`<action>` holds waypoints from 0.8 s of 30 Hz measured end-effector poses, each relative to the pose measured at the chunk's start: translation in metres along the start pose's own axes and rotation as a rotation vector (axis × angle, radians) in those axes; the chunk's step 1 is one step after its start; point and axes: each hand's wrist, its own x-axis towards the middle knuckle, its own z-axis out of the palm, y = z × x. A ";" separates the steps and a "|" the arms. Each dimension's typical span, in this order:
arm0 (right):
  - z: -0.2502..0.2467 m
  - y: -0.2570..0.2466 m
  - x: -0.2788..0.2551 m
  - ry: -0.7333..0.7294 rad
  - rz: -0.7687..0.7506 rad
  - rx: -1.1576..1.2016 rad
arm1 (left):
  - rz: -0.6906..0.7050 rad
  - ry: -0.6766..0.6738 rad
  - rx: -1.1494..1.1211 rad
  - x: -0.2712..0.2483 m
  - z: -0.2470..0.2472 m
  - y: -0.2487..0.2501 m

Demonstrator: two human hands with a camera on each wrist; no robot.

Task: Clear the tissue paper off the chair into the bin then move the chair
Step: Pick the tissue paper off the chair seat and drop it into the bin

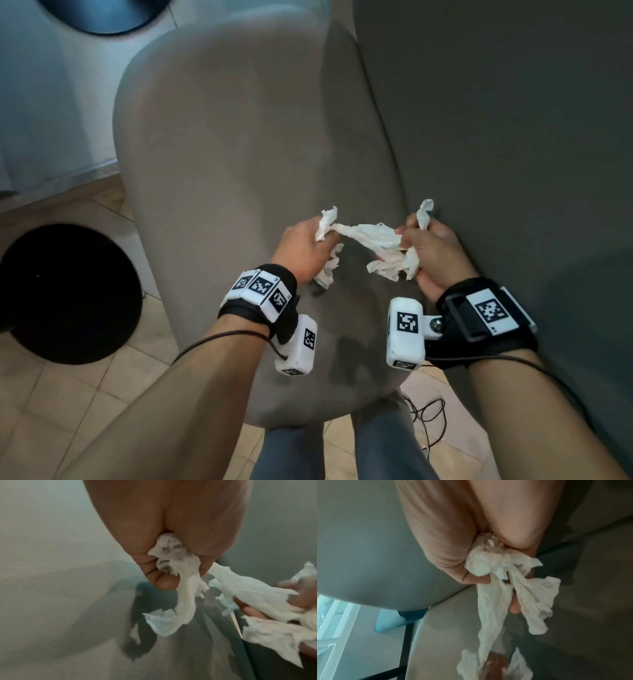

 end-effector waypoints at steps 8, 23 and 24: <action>0.013 -0.002 -0.013 0.028 0.019 -0.055 | -0.128 0.276 -0.222 -0.044 -0.038 -0.025; 0.066 0.018 -0.051 -0.099 -0.004 -0.266 | -0.054 0.645 -0.505 -0.160 -0.055 -0.073; 0.071 0.019 -0.052 -0.110 -0.012 -0.305 | -0.082 0.657 -0.563 -0.165 -0.053 -0.072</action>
